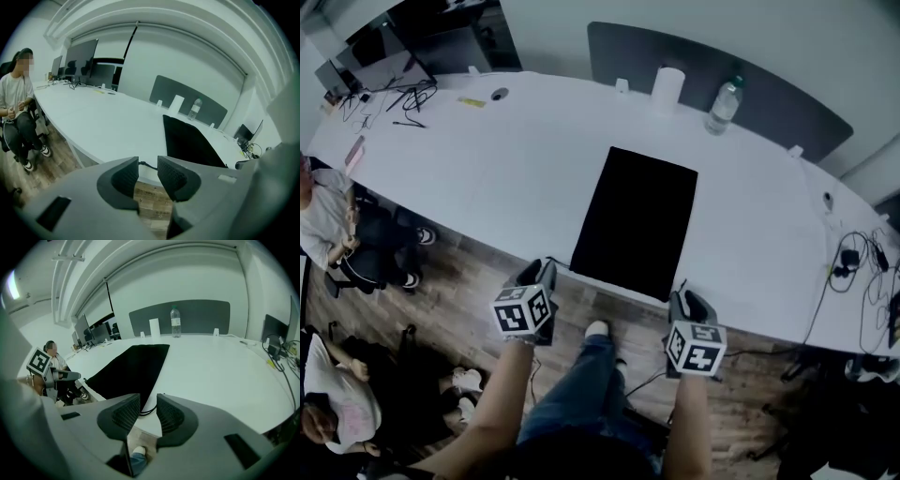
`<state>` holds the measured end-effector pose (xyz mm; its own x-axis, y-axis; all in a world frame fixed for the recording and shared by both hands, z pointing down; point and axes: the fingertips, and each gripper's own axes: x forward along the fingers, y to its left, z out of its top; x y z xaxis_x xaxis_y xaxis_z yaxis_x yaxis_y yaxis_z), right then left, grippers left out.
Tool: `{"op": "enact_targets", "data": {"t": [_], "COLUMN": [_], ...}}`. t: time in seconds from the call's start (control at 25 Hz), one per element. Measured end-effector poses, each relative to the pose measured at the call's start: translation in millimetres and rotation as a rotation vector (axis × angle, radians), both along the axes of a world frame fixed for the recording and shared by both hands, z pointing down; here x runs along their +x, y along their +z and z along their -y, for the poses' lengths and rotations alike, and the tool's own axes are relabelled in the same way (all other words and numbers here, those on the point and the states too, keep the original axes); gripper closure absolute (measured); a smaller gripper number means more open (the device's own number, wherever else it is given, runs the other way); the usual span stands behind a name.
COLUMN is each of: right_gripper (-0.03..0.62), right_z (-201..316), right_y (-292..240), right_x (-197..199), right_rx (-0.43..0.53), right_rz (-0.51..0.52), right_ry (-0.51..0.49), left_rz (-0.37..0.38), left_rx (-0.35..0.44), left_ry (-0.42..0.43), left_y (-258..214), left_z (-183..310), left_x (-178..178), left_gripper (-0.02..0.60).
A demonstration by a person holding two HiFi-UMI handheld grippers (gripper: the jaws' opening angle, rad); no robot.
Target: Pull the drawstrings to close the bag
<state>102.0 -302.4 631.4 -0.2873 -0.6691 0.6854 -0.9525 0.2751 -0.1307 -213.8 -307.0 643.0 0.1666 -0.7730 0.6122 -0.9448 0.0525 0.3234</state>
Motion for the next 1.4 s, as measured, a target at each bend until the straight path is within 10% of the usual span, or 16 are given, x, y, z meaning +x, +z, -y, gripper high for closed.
{"op": "enact_targets", "data": {"t": [0.44, 0.76, 0.84, 1.4], "right_gripper": [0.442, 0.465, 0.589, 0.594], "right_z": [16.0, 18.0, 18.7, 14.1], "right_y": [33.2, 34.6, 36.2, -5.0], "right_x": [3.1, 3.8, 6.8, 24.1], "right_rx": [-0.099, -0.087, -0.097, -0.025], "right_rz": [-0.102, -0.104, -0.075, 0.008], "right_ry": [0.058, 0.131, 0.163, 0.126], "left_rz": [0.271, 0.267, 0.270, 0.243], "left_rx": [-0.054, -0.018, -0.011, 0.034], "left_ry": [0.133, 0.176, 0.186, 0.131], "left_y": [21.2, 22.1, 23.0, -2.8], "left_z": [21.7, 25.5, 26.1, 12.2], "left_x": [-0.5, 5.6, 6.5, 14.5], "left_gripper": [0.476, 0.557, 0.561, 0.571]}}
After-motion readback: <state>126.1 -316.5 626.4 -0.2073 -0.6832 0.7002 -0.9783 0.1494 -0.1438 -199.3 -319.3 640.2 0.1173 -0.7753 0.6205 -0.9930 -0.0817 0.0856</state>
